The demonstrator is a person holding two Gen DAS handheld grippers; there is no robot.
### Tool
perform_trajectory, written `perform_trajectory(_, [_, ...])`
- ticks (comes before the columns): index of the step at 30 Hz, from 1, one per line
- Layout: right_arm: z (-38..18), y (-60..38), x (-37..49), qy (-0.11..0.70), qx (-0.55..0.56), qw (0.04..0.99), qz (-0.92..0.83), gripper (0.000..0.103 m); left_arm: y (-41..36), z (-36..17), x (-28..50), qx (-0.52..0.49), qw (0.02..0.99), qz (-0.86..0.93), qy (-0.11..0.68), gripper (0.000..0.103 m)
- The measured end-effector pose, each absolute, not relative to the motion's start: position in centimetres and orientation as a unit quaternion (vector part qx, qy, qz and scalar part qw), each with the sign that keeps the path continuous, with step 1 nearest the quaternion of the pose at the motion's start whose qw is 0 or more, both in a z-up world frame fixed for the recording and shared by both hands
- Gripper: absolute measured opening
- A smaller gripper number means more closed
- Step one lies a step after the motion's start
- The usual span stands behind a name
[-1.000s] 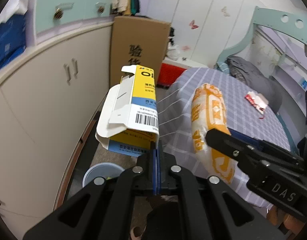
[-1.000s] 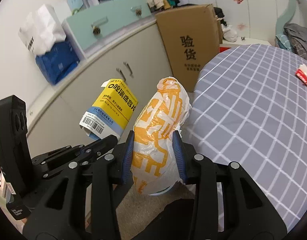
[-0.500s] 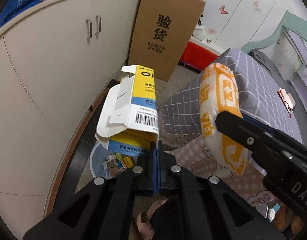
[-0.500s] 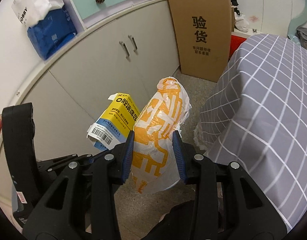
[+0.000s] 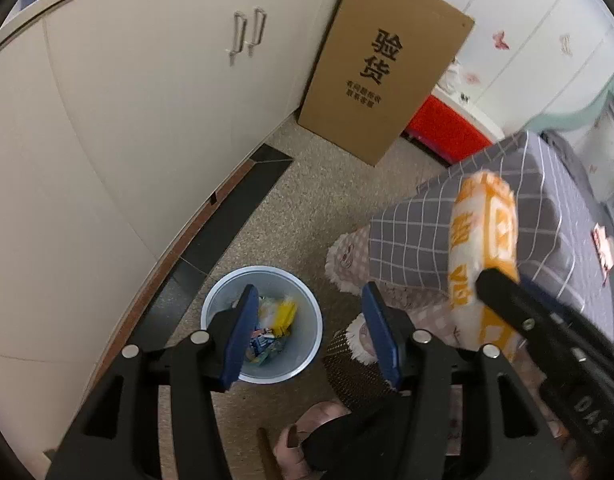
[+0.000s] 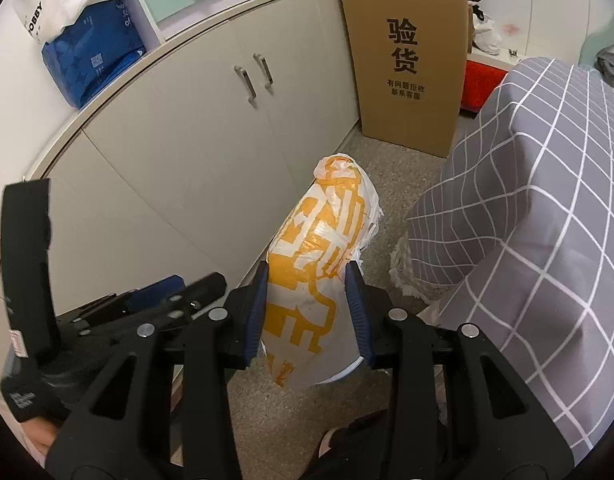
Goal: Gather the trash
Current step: 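Carry the yellow-white box and orange-white bag over the bin and release both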
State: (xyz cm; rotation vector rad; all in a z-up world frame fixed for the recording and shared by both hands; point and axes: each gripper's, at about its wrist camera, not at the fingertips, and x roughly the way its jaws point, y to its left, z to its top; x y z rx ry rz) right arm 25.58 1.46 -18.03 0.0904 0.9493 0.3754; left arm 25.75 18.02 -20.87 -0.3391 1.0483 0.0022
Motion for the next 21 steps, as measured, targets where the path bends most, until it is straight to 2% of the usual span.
perform_trajectory(17, [-18.1,3.1,25.7,0.456,0.045,0.865,0.205,0.039,19.8,-19.2,24.7,-0.154,0.867,0.038,0.473,0.055])
perform_trajectory(21, [-18.0,3.6,25.6,0.449,0.049,0.866,0.214,0.046,20.3,-18.8,24.3,-0.144,0.872,0.062,0.464,0.058])
